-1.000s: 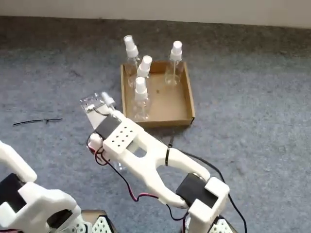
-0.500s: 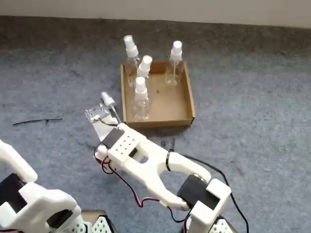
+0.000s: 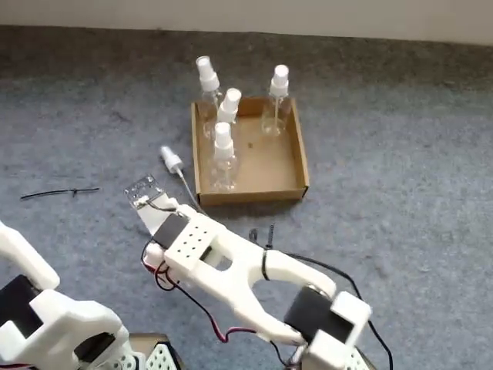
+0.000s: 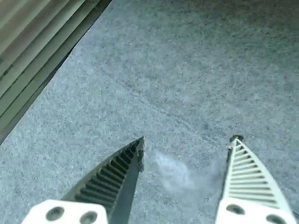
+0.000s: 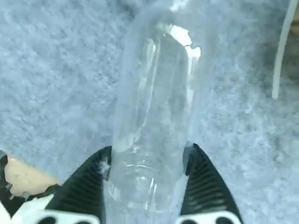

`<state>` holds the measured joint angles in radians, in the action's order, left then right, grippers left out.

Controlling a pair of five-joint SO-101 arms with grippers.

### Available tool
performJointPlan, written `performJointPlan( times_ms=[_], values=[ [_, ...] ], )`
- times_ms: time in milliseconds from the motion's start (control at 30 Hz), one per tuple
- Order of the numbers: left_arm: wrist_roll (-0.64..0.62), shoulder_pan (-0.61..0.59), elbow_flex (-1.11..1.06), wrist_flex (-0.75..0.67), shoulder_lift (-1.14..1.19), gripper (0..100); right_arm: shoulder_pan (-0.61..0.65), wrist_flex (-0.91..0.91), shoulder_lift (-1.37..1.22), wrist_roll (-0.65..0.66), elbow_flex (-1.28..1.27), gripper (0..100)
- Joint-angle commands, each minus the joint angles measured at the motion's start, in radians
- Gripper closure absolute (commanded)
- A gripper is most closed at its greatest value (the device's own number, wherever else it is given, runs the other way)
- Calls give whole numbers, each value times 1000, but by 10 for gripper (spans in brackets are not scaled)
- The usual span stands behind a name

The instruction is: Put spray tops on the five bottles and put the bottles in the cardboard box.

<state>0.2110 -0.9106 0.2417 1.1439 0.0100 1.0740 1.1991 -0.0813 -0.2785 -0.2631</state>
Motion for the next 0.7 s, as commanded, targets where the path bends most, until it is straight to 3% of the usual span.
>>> performJointPlan(
  times_ms=[0,133,233,433,533,667],
  values=[
    [9,21,53,5,-12,736,13,111,217,95,108,995],
    [9,35,59,29,-16,736,-13,275,490,226,122,995],
    [9,84,90,137,-16,735,-150,429,662,313,127,995],
    [2,328,120,361,-16,734,-763,527,823,517,88,995],
    [-107,455,117,399,-7,734,-1036,417,822,643,-27,995],
    [-267,581,107,387,1,733,-1264,136,820,717,-289,995]
  ],
)
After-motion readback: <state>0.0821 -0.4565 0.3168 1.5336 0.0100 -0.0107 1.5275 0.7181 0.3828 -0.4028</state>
